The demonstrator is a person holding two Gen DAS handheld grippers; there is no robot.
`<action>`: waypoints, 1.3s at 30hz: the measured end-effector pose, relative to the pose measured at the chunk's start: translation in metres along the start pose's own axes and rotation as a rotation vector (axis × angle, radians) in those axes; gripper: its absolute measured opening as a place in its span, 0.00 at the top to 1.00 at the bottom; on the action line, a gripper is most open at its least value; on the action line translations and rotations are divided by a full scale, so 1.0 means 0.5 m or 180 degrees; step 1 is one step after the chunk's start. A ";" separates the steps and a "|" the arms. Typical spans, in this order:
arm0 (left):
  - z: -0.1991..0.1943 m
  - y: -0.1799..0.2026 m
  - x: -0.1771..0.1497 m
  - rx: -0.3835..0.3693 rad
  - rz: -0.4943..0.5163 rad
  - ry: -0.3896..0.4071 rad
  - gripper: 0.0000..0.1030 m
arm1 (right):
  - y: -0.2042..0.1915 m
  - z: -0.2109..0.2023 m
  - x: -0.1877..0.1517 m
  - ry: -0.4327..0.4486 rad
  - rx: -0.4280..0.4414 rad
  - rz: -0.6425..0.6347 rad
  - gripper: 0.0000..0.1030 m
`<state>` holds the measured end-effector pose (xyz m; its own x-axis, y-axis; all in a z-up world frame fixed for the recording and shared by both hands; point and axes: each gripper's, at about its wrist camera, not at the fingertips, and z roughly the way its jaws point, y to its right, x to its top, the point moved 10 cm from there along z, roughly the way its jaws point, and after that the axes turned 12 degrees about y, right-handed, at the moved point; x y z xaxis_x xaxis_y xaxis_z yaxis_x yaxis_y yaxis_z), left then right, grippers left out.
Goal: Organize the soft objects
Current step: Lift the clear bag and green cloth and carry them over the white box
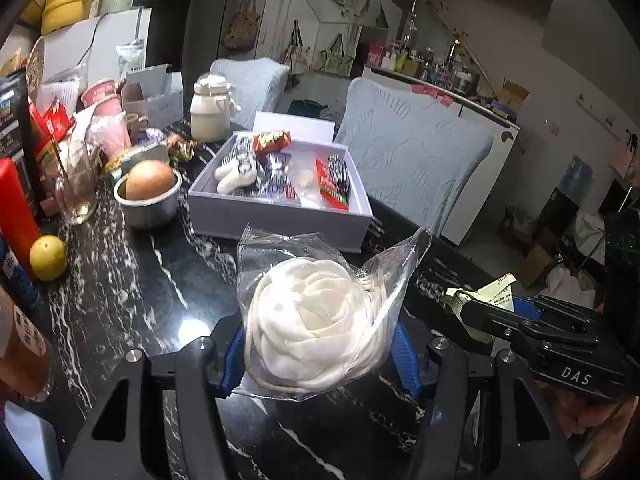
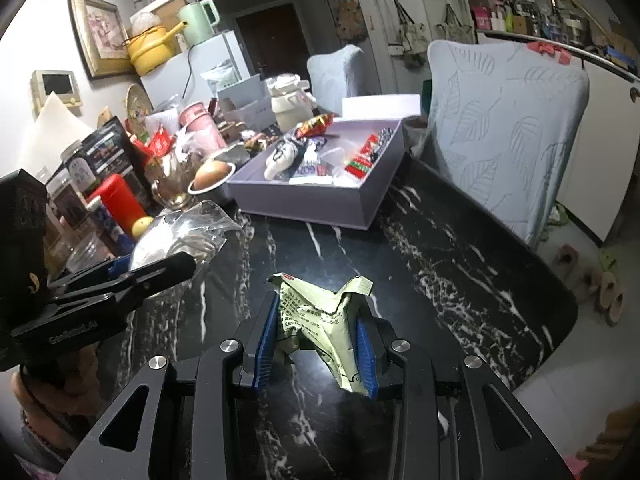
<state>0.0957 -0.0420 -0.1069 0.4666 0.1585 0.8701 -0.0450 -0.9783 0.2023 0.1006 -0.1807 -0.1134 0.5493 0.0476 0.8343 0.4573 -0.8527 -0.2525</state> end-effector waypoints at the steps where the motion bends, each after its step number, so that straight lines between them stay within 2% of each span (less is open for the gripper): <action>1: -0.002 0.002 0.010 0.0001 0.0018 0.0029 0.42 | -0.002 -0.003 0.006 0.0022 -0.0006 -0.0013 0.66; 13: 0.011 0.012 0.132 -0.0017 0.0180 0.0328 0.42 | -0.026 -0.002 0.112 0.0264 0.0053 -0.0134 0.66; 22: 0.028 0.005 0.218 0.0043 0.0237 0.0504 0.42 | -0.012 0.018 0.191 0.0399 0.0080 -0.0117 0.66; 28: 0.053 -0.007 0.276 0.0093 0.0344 0.0646 0.42 | -0.001 0.029 0.249 0.0509 0.0099 -0.0130 0.66; 39: 0.133 -0.015 0.347 0.0105 0.0474 0.0720 0.42 | 0.019 0.087 0.342 0.0601 0.0062 -0.0261 0.66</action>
<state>0.2357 -0.0158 0.0127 0.2478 0.0348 0.9682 -0.0677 -0.9963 0.0531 0.2294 -0.1580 0.0056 0.3697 0.0164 0.9290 0.5096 -0.8396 -0.1880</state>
